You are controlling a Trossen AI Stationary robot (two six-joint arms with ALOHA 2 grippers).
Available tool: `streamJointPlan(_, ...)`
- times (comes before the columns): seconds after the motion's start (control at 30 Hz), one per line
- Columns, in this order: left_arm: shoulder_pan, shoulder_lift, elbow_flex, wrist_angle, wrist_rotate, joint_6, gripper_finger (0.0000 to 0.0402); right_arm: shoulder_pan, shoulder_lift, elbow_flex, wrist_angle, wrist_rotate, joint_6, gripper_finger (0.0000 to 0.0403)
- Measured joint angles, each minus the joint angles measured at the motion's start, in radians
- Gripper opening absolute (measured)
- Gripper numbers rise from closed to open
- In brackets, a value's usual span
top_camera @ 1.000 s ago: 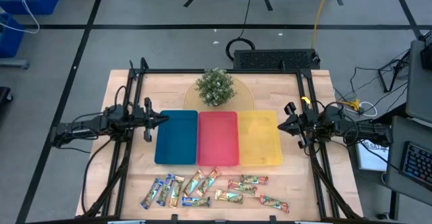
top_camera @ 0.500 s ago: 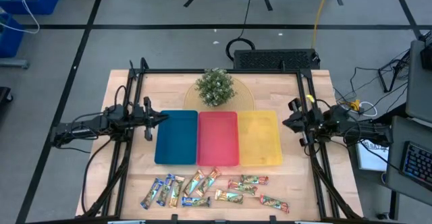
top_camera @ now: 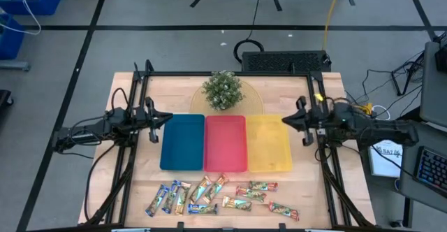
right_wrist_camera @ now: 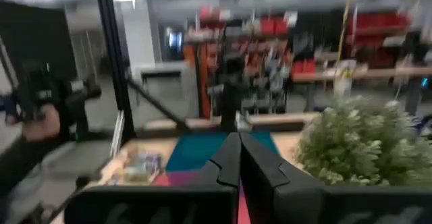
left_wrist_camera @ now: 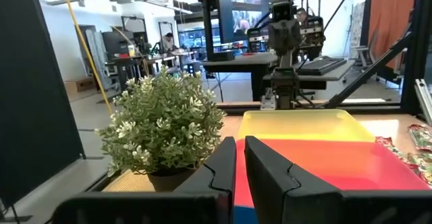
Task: Pick and place Granola Bars by type
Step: Put the bottom red granola bar into the yellow bin
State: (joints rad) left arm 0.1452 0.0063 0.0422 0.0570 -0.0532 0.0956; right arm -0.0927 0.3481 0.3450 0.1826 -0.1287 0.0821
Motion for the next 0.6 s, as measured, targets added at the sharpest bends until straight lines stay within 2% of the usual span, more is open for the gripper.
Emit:
streamJointPlan(0.13,0.000,0.000,0.000,-0.004,0.000,0.000,0.0042,0.062,0.197,0.203,-0.162,0.054,-0.017,0.0000)
streamJointPlan(0.37,0.000,0.000,0.000,-0.003,0.001,0.009,0.0042,0.272,0.641,0.626,-0.557,0.332,0.013,0.0000)
streamJointPlan(0.47,0.000,0.000,0.000,-0.002,0.001,0.011,0.0042,0.358,0.813,0.844,-0.764,0.413,0.098,0.0000)
streamJointPlan(0.6,0.000,0.000,0.000,-0.017,0.001,0.012,0.0042,0.472,1.009,1.096,-1.083,0.442,0.291,0.0000)
